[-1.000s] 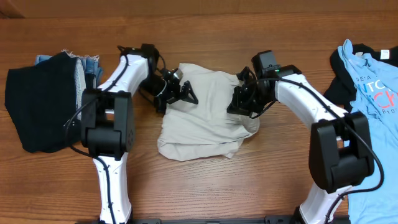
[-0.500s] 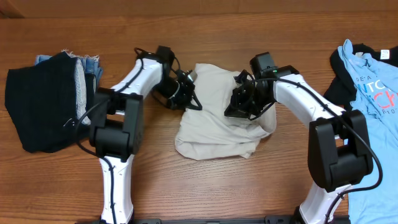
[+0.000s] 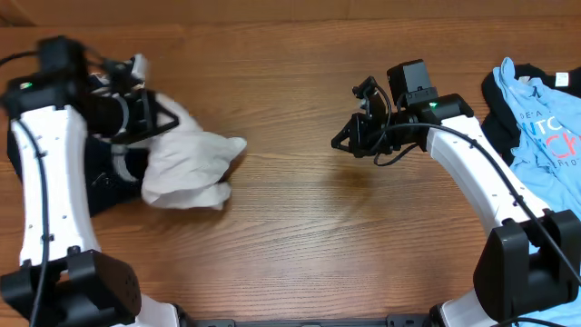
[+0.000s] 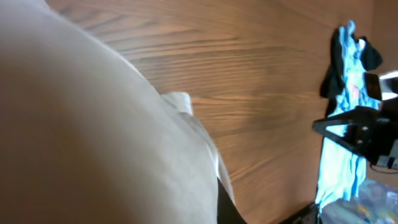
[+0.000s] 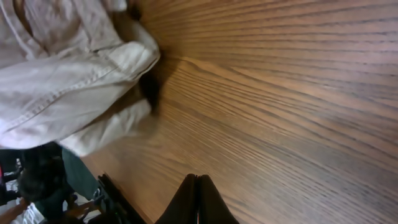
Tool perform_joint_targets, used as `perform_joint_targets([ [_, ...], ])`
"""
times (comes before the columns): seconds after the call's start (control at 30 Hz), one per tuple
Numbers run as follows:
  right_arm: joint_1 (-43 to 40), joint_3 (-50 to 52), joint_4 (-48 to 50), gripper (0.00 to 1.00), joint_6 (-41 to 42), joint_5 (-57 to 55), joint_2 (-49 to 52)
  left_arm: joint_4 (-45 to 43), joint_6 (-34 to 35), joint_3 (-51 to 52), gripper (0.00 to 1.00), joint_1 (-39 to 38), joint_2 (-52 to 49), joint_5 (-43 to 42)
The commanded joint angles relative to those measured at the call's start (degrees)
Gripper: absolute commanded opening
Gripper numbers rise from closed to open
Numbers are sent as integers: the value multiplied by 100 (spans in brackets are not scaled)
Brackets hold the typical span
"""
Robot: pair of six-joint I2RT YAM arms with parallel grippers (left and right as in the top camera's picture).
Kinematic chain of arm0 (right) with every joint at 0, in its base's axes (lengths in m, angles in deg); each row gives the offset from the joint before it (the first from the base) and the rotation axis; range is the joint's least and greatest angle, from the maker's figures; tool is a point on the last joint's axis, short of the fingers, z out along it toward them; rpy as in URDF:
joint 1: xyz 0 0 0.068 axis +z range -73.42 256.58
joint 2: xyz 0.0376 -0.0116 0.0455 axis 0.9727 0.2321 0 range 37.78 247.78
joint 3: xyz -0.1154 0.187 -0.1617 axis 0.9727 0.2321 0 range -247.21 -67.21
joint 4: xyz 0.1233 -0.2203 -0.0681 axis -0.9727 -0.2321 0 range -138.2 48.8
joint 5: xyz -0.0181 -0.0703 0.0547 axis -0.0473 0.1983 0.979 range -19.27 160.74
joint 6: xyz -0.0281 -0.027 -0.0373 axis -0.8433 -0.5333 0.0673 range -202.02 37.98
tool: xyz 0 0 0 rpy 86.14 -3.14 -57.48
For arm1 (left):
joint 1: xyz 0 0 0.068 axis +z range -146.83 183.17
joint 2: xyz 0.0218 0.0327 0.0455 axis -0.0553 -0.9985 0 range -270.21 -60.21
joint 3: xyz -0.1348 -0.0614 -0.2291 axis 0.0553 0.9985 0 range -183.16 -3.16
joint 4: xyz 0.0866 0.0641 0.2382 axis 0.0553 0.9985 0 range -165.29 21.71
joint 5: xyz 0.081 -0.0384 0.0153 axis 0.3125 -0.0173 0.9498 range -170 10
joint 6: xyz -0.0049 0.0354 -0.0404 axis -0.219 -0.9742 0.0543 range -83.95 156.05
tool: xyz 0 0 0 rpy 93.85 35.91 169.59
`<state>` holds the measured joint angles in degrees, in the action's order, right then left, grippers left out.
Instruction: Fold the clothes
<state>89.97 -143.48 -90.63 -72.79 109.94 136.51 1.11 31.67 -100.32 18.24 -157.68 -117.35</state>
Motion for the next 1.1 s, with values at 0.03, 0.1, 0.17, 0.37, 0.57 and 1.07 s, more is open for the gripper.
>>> perform_joint_targets([
  [0.03,2,2,48,4,-48,76,-70,234,-1399,-61,4,1056,229,-70],
  [0.1,2,2,52,4,-46,76,-70,39,-1534,-70,4,1410,229,-570],
  [0.17,2,2,57,4,-48,76,-70,-262,-1641,-125,4,1652,229,-1596],
  [0.37,2,2,61,4,-46,76,-70,-892,-1134,-809,4,1416,229,-2640],
  [0.57,2,2,13,4,-48,76,-70,-1679,-691,-1425,4,531,229,-1628],
  [1.07,-2,2,-94,4,-50,-48,-70,-1388,-1071,-1427,4,-17,205,-293],
])
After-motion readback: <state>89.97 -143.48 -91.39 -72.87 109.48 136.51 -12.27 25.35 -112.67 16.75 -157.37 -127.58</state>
